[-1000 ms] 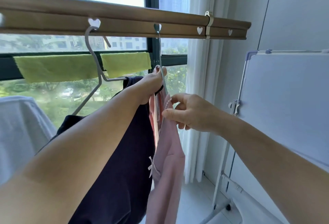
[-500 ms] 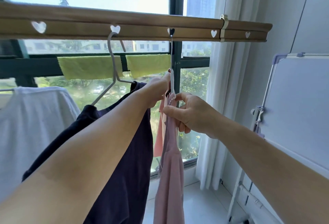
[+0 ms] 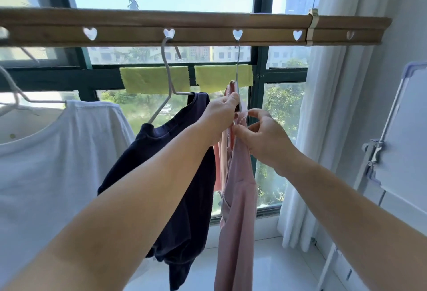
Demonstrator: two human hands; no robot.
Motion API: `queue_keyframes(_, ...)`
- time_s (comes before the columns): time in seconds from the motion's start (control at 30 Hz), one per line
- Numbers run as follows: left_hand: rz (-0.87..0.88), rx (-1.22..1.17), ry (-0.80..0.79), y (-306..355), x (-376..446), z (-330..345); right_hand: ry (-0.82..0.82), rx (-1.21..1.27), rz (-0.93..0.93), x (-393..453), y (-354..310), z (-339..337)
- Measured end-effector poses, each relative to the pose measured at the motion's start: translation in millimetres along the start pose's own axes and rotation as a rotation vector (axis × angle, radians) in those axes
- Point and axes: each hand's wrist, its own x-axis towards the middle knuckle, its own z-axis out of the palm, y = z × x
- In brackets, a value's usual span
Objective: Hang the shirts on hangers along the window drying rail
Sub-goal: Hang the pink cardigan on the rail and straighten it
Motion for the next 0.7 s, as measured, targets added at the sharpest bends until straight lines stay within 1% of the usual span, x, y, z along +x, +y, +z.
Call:
queue_keyframes(0.23,0.029,0.041,0.067,7.9,-25.3,-7.3,0.101,-0.185,-0.019,0.3,-12.9,7.1)
queue_keyframes(0.37,0.081,0.109,0.078,16.8,-35.9,-18.4,0.189,-0.287,-0.095,-5.6,-31.9,15.0)
queue_keyframes(0.53,0.189,0.224,0.110,28.6,-55.5,-43.1,0.178,-0.451,-0.170,-10.7,-56.0,29.4)
queue_keyframes(0.7,0.337,0.343,0.198,34.6,-84.5,-77.6,0.144,-0.519,-0.121,-15.4,-72.4,51.4)
